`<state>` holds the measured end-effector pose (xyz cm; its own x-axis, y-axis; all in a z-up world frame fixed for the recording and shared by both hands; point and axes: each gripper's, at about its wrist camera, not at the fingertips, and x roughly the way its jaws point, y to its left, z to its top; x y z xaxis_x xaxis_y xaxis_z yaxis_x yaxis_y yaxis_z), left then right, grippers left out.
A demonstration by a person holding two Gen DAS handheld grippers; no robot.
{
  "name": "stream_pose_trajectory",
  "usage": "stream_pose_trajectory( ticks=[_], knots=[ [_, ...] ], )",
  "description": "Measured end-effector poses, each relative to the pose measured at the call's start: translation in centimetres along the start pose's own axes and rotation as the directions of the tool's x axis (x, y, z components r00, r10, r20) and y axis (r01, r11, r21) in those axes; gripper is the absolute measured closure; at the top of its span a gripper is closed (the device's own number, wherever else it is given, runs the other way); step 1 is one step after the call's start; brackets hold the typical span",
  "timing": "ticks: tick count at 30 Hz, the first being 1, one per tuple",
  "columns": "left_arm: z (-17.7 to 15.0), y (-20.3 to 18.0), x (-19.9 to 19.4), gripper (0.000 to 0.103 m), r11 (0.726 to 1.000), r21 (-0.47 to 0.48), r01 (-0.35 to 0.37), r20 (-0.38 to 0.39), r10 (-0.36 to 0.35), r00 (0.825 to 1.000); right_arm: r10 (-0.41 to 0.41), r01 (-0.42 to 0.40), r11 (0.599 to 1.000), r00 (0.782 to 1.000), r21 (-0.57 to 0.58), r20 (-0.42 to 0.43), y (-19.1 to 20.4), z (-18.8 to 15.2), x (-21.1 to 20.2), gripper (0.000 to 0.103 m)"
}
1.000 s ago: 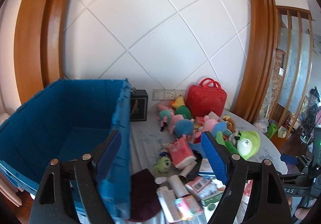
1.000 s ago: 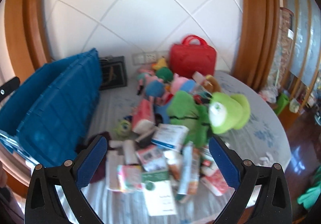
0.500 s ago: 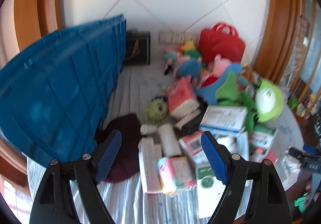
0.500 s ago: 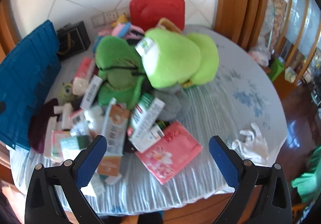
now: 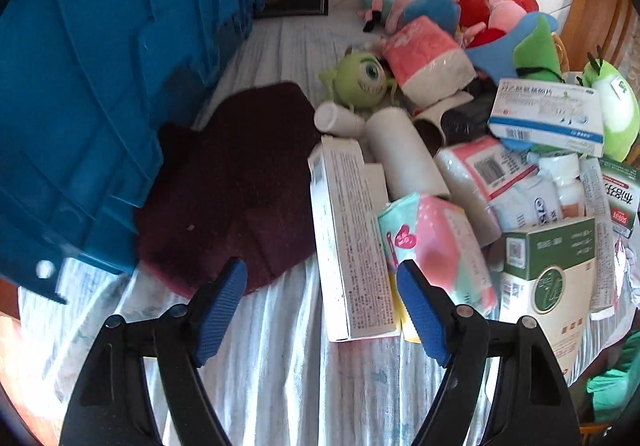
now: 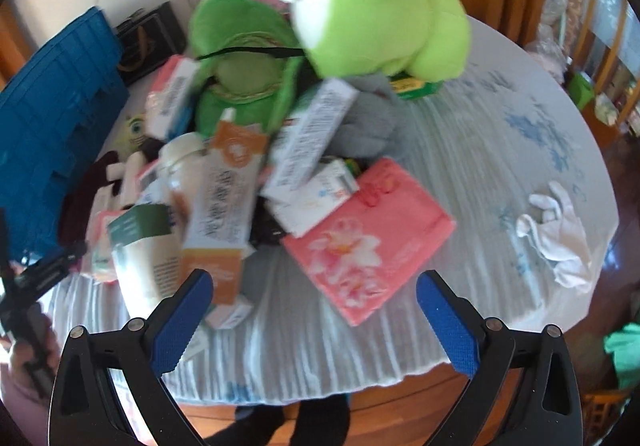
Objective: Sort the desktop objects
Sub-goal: 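Grasp the long white medicine box with the left tool while the right tool grasps the green-white patch box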
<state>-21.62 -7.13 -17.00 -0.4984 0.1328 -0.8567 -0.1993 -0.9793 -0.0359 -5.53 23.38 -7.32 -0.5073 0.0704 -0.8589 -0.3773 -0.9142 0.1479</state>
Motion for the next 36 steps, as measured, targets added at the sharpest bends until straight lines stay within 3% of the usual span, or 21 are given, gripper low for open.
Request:
stream_pose_trajectory(
  ticks=[4,5,8,9,11,16,19,21,23,27,31,36],
  knots=[
    [0.1,-0.3,1.7,0.026,1.000,0.023,0.008,-0.010,-0.008,1.000,0.003,-0.002,0.999,1.000,-0.050,0.029,3.3,-0.6,-0.6,0.000],
    [0.1,-0.5,2.2,0.026,0.999,0.038,0.002,-0.018,-0.001,1.000,0.006,-0.004,0.998,1.000,-0.065,0.031,4.2,-0.8,-0.6,0.005],
    [0.0,-0.5,2.9,0.053,0.997,0.058,0.042,-0.030,-0.040,0.999,0.014,-0.012,0.993,1.000,-0.116,0.013,6.8,-1.2,-0.3,0.030],
    [-0.1,-0.3,2.7,0.064,0.997,0.058,0.048,-0.037,-0.046,0.998,0.023,-0.023,0.991,1.000,-0.128,-0.001,7.8,-1.4,0.0,0.031],
    [-0.6,0.4,2.2,0.068,0.995,0.075,0.070,-0.050,-0.066,0.997,0.038,-0.040,0.990,0.999,-0.137,-0.017,8.9,-1.7,0.5,0.031],
    [-2.5,2.9,1.8,0.068,0.995,0.074,0.067,-0.105,-0.059,0.993,0.058,-0.066,0.985,0.997,-0.158,-0.054,11.7,-2.5,2.0,0.031],
    [-3.3,3.9,1.4,0.068,0.994,0.075,0.080,-0.124,-0.071,0.990,0.052,-0.063,0.984,0.996,-0.165,-0.070,12.8,-2.9,3.0,0.022],
    [-3.2,3.9,0.5,0.068,0.993,0.086,0.079,-0.103,-0.070,0.992,0.034,-0.046,0.985,0.996,-0.164,-0.077,13.2,-3.1,3.7,0.012],
    [-2.6,3.4,-0.3,0.067,0.991,0.117,0.071,-0.068,-0.064,0.996,0.022,-0.035,0.986,0.996,-0.161,-0.086,13.5,-3.2,4.4,0.010],
    [-1.6,2.3,0.2,0.044,0.982,0.189,0.027,-0.036,-0.021,0.999,-0.023,0.007,0.986,0.996,-0.166,-0.091,14.3,-3.4,5.6,0.005],
    [-0.7,2.0,2.8,0.044,0.981,0.188,0.053,-0.088,-0.037,0.995,-0.060,0.043,0.986,0.993,-0.163,-0.099,14.5,-3.4,6.7,0.002],
    [-0.2,2.3,3.8,0.044,0.980,0.187,0.065,-0.085,-0.050,0.995,-0.075,0.059,0.990,0.990,-0.132,-0.116,14.5,-3.0,8.5,0.002]
  ],
)
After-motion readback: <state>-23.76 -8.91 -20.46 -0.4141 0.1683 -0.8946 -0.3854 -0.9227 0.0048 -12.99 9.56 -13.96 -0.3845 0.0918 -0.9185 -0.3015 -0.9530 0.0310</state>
